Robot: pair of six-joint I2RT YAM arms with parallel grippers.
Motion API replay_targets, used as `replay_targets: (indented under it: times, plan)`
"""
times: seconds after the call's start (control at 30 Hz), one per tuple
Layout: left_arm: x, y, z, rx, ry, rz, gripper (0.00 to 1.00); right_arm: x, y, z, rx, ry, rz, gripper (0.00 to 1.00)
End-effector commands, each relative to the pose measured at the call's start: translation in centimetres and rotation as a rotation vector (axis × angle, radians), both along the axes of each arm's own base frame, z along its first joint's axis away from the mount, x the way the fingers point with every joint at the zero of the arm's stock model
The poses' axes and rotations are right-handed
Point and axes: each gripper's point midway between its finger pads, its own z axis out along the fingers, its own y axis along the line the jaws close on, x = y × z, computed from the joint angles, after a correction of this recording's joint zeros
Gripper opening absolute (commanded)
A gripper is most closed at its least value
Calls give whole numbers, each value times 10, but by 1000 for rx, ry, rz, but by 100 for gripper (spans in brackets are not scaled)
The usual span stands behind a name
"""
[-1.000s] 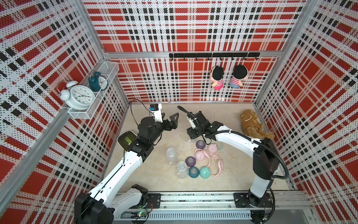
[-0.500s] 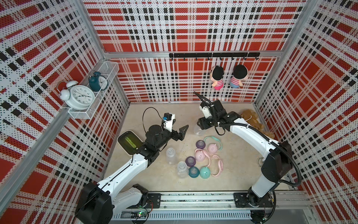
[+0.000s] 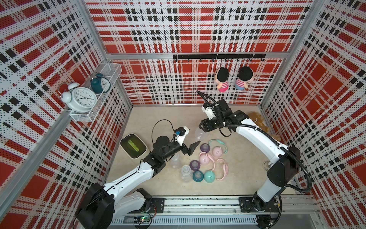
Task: Assemble the baby bottles
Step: Pick up the baby bottle from the center of the board.
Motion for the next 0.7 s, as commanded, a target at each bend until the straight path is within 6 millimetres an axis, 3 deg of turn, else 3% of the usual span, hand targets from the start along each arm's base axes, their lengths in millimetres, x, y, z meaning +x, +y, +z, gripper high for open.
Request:
replay_targets:
  times: [0.0, 0.3, 0.67]
  plan:
    - [-5, 0, 3, 24, -85, -11, 98, -19, 5, 39, 89, -37, 32, 56]
    - [-10, 3, -3, 12, -122, -24, 98, -45, 20, 72, 94, -21, 132, 56]
    - [0, -6, 12, -57, -149, -34, 99, -59, 39, 76, 102, 4, 199, 57]
